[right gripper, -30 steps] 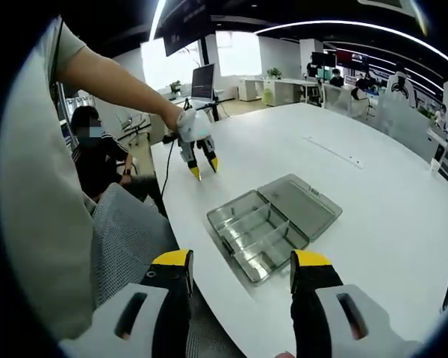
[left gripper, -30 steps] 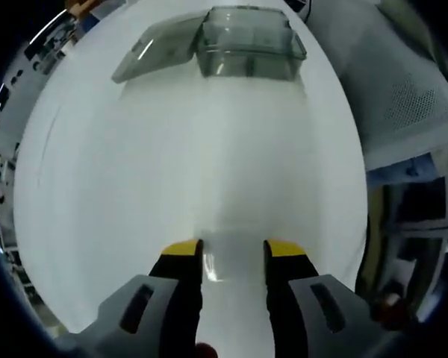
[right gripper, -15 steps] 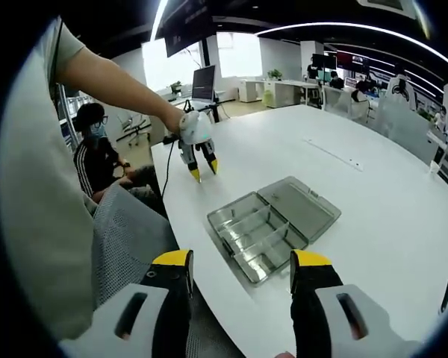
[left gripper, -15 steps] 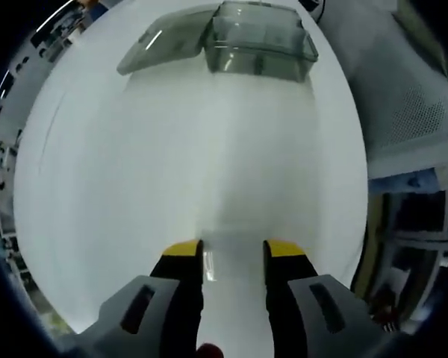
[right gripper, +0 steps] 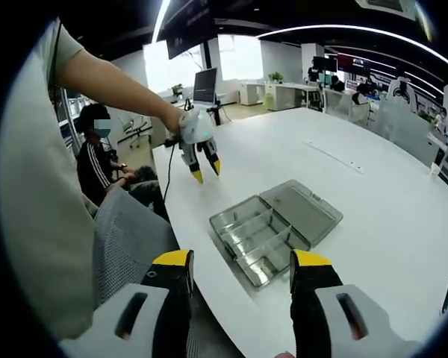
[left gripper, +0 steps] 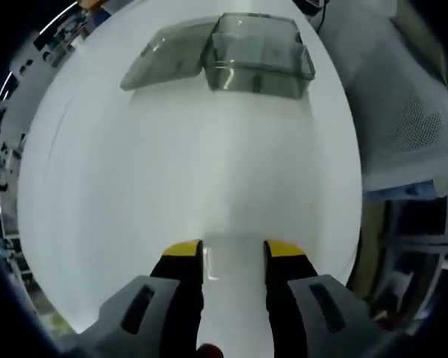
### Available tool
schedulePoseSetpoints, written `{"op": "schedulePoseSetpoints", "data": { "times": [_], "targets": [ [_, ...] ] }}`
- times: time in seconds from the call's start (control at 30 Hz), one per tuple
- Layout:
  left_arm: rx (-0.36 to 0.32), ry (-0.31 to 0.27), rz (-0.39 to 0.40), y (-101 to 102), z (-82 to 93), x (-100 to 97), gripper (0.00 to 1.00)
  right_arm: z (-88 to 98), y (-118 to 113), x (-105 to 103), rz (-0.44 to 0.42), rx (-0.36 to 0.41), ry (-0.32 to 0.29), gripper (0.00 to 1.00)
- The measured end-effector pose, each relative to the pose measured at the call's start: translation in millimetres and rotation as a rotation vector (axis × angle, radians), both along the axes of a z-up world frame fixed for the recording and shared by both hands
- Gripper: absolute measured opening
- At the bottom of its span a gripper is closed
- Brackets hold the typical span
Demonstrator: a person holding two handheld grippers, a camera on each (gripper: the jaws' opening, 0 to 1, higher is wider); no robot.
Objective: Insert the divider into the dual guide fixture by aligning both edges with the guide slots and pushing it downward to the bottom, including one-sided entry, uneven engagement, binding, and posture correction.
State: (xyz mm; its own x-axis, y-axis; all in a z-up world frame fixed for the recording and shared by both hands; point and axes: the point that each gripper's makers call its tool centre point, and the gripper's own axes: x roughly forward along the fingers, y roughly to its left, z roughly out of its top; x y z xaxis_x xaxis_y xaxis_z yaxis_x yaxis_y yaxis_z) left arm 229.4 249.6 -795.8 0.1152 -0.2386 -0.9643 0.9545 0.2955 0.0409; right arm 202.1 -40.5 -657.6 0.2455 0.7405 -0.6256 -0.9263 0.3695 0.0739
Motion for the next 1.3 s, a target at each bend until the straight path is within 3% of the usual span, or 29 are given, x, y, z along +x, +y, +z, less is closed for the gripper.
{"op": "schedulePoseSetpoints", "data": {
  "times": [0.73,1.3],
  "targets": [
    [-0.157,-0.109,0.014,-66.0,54.7,7.5,0.29,11.6,6.2,1.6,0.002,0.065,0.0,0.47],
    [-0.277,-0.206,-0.011,-131.5,85.4,-9.1,0.29,23.1,11.8,12.2,-0.012,0.12,0.024,0.44]
  ]
}}
